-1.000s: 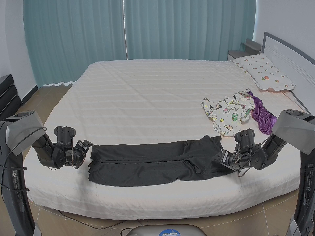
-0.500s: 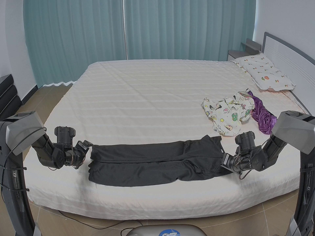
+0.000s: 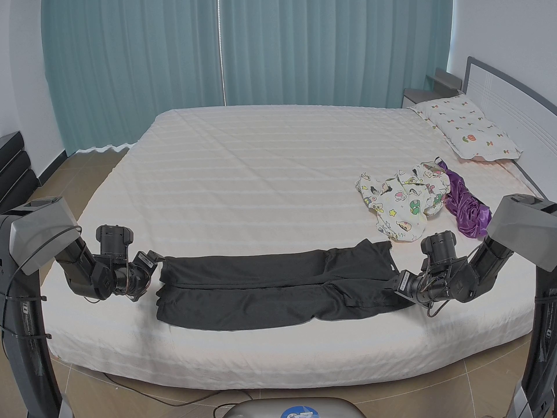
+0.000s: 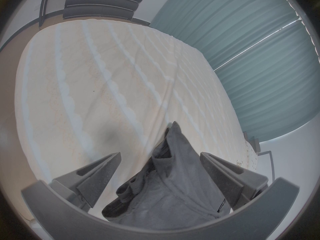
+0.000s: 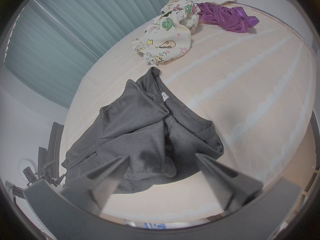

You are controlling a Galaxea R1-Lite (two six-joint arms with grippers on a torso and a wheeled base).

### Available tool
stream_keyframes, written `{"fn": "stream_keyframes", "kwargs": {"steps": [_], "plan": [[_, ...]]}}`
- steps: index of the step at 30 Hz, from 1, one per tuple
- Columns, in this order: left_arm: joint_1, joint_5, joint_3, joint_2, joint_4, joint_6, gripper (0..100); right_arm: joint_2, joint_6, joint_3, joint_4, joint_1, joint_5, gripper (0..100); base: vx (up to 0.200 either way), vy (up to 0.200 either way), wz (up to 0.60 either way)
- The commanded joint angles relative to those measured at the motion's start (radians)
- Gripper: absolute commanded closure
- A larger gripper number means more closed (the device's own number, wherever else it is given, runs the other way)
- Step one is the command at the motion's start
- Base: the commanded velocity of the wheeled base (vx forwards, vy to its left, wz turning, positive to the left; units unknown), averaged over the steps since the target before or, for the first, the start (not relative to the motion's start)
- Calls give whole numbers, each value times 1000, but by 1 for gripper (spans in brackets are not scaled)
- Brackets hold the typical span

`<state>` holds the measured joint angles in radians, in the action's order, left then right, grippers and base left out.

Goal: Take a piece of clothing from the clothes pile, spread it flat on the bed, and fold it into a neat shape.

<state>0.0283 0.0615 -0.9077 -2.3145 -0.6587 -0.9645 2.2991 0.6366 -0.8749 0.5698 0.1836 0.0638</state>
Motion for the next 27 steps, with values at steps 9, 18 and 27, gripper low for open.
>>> {"fn": "stream_keyframes", "kwargs": {"steps": [9,18,27], "plan": [[-16,80,214,61,-65,225,0,2,-2,10,4,-12,1,0,0,0,0],[-64,95,245,41,-147,279,0,0,-3,10,4,-7,1,0,0,0,0],[-74,86,280,17,-151,365,100,-1,-6,10,2,-9,1,0,0,0,0]]}}
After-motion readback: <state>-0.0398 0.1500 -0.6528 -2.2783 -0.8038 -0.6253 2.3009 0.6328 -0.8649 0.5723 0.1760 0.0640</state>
